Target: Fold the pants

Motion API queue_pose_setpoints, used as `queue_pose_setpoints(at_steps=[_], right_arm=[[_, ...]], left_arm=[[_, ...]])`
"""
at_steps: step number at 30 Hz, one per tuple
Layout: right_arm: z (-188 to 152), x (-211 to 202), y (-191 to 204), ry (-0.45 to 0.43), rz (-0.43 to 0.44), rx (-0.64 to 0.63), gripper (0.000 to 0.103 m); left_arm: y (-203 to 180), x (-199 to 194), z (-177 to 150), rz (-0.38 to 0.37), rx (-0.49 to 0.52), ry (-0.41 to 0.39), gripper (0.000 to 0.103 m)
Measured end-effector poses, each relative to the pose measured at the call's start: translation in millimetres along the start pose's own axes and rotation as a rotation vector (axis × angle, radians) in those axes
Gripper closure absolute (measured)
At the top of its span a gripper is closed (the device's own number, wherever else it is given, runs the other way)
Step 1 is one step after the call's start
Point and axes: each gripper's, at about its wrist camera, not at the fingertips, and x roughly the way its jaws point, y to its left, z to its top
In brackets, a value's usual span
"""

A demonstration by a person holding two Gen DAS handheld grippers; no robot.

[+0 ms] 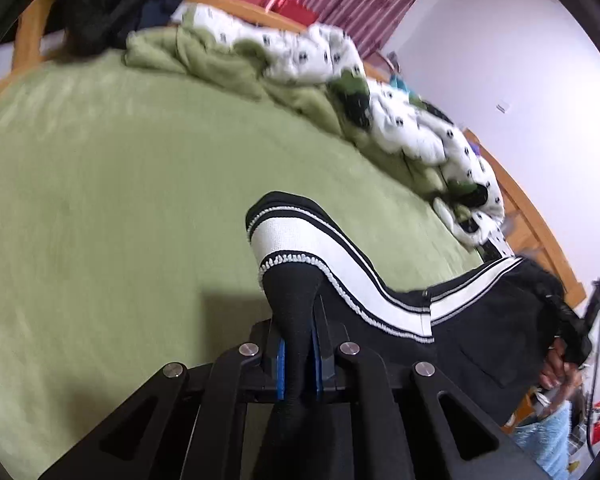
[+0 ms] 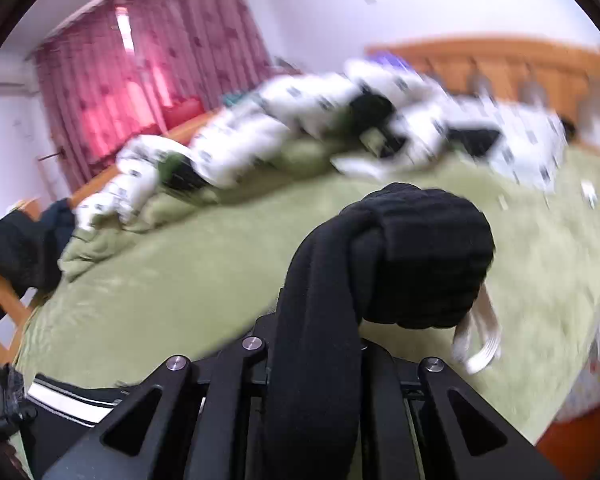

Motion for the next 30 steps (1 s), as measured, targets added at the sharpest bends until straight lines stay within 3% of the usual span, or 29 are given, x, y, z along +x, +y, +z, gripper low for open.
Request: queue_pose_setpoints(at_steps=[4,9,11,13,15,16,18,20,22,23,26,28,30], right_arm=[[21,-25,52,-0.076,0.116,-0.042,0.092],[9,-13,100,-0.059,0.201,-0.043,0.092],[-13,14,112,-0.007,0.196,-0.057,0.092],[-44,51,116,0.096,0.180,-0.057,0.092],[-69,81,110,0.163,0.112,-0.070,0.091],[-82,98,102,0.208,0.042,-0.076,0.089],[-96,105,81,0.212,0.043,-0.026,0.088],[-103,100,58,0.206,0.155,0.021,0.088],[-110,98,50,0.275,0.173,0.019,0.087],[-111,97,50,0.295,0.174,0.012,0.086],[-121,73,49,0.306,0.114,-0.060,0.062],[-125,53,44,0.270,0.080,-0.090,0.059],[-126,40,34,0.258,0.087,-0.088,0.059]], left_arm=[[18,-42,37,0.146,0.078,-0.095,0.093],[81,-52,45,0.230,0.030,-0.034,0.092],[106,-32,35,0.274,0.015,0.027,0.090],[129,-6,20,0.373,0.008,0.111,0.083],[145,6,4,0.515,0.012,0.147,0.077],[151,6,-2,0.543,0.009,0.141,0.077],[156,-1,-10,0.488,-0.014,0.145,0.061],[150,-10,-14,0.443,-0.043,0.146,0.055],[137,-20,-23,0.395,-0.021,0.118,0.048],[130,-23,-28,0.389,-0.009,0.107,0.038],[115,-22,-50,0.353,0.013,0.100,0.032],[108,-7,-65,0.420,0.052,0.142,0.030],[99,-2,-77,0.495,0.097,0.130,0.030]])
